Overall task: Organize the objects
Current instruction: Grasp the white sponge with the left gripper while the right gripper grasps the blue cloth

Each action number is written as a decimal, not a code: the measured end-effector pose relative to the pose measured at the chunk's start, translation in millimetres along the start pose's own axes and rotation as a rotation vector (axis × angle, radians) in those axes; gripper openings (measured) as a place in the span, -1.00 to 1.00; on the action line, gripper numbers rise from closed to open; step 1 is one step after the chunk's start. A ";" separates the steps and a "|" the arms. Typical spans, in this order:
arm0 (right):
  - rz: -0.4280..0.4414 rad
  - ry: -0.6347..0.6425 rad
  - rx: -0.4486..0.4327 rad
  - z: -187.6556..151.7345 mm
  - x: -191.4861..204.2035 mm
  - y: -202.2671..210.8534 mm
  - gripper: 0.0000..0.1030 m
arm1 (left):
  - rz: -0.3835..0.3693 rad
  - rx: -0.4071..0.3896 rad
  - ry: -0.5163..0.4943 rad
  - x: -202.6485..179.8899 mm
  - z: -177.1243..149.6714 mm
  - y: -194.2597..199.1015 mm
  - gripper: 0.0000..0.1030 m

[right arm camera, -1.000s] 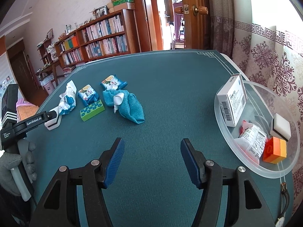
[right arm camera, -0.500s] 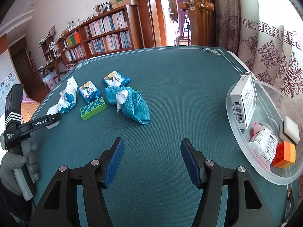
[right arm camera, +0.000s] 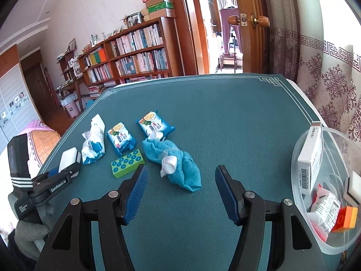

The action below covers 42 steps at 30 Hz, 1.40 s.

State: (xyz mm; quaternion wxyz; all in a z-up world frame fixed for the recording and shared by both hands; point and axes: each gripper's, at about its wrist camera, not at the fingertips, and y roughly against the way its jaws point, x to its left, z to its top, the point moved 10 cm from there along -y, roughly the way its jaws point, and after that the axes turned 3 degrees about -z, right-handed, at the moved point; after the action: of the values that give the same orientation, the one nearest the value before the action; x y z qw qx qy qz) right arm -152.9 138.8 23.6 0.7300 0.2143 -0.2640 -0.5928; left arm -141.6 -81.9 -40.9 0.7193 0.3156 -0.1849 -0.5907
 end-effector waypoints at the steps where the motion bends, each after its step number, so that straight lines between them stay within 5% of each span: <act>1: 0.006 -0.002 0.002 3.4 1.7 -5.3 0.23 | 0.000 -0.003 0.008 1.3 0.7 0.1 -0.02; 12: 0.060 0.000 0.126 -7.2 7.8 -70.8 0.23 | -0.004 0.015 0.071 7.4 0.4 -5.6 -0.02; 22: 0.034 0.014 0.147 -13.5 0.3 -91.0 0.23 | -0.007 0.023 0.071 5.7 -0.6 -7.2 -0.02; 28: 0.042 0.017 0.153 -20.2 6.3 -84.5 -0.21 | -0.008 0.024 0.070 5.4 -1.1 -7.2 -0.02; 42: 0.089 -0.010 0.111 -27.4 20.2 -32.4 -0.26 | -0.011 0.017 0.063 0.4 1.6 -7.0 -0.02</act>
State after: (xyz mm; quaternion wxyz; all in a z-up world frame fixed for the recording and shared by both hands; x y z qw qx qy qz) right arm -156.6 112.3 -15.2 0.7413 0.2393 -0.3093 -0.5454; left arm -147.7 -83.4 -44.4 0.7187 0.3411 -0.1653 -0.5829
